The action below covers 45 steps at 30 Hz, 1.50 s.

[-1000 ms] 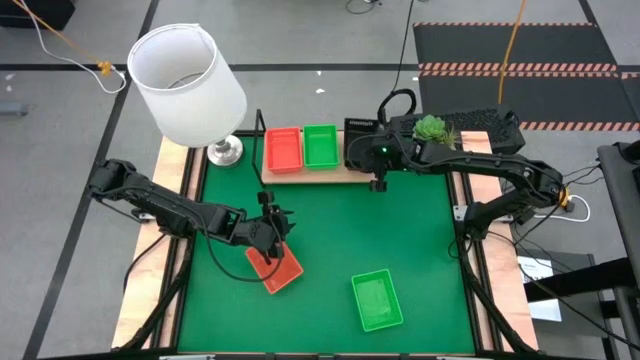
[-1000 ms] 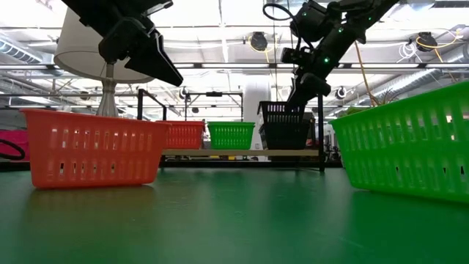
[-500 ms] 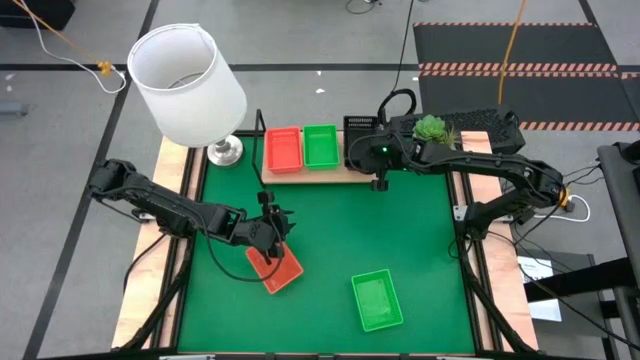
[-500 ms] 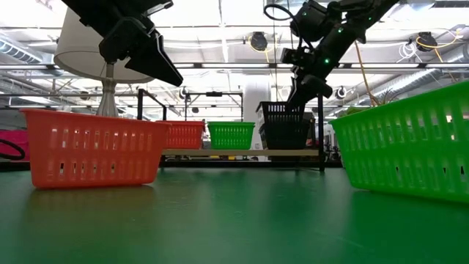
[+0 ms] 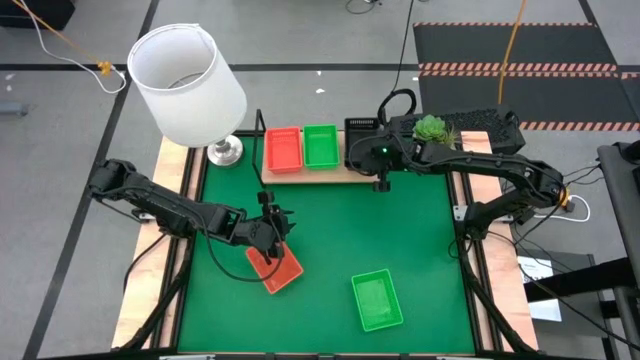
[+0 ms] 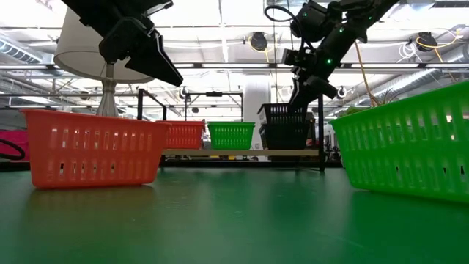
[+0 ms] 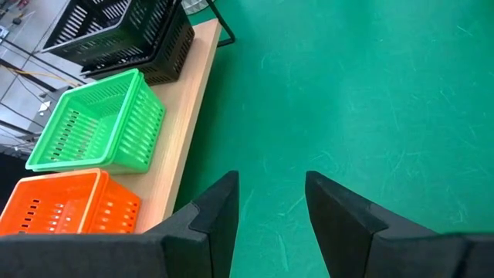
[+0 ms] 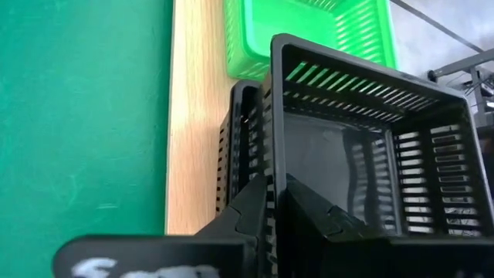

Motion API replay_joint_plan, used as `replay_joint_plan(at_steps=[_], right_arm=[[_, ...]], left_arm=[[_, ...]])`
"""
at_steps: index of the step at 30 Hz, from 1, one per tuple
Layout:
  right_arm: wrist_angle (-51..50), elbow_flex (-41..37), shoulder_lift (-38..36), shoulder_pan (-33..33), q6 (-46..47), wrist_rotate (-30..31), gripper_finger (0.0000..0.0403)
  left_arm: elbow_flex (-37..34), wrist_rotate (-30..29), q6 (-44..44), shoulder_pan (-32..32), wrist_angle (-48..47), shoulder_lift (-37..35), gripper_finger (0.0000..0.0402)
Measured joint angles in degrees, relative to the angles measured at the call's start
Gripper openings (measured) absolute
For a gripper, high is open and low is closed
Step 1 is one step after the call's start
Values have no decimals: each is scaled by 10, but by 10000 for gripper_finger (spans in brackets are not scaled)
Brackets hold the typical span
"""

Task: Stack baskets on shelf by color
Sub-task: Stack the black bin on the black bin on the shelf

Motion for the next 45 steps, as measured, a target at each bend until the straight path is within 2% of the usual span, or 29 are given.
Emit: replay_joint_plan(at_steps=[11, 26, 31, 36, 41, 45], right_arm=[[1, 0, 0, 0, 5, -2, 36], [55, -1, 2, -1, 1, 2, 138], [49, -1, 2, 2, 6, 6, 149], [24, 0, 1, 7, 51, 17, 149], [25, -1, 1, 38, 61, 93, 147], [39, -1, 1, 66, 52, 107, 150]], left_arm=[[0, 0, -1, 0, 0, 0, 152], [0, 0, -2, 0, 0, 0, 152], [0, 0, -2, 0, 0, 0, 152], [0, 0, -5, 0, 0, 0, 152], [0, 0, -5, 0, 0, 0, 152], [0, 0, -2, 0, 0, 0, 152]])
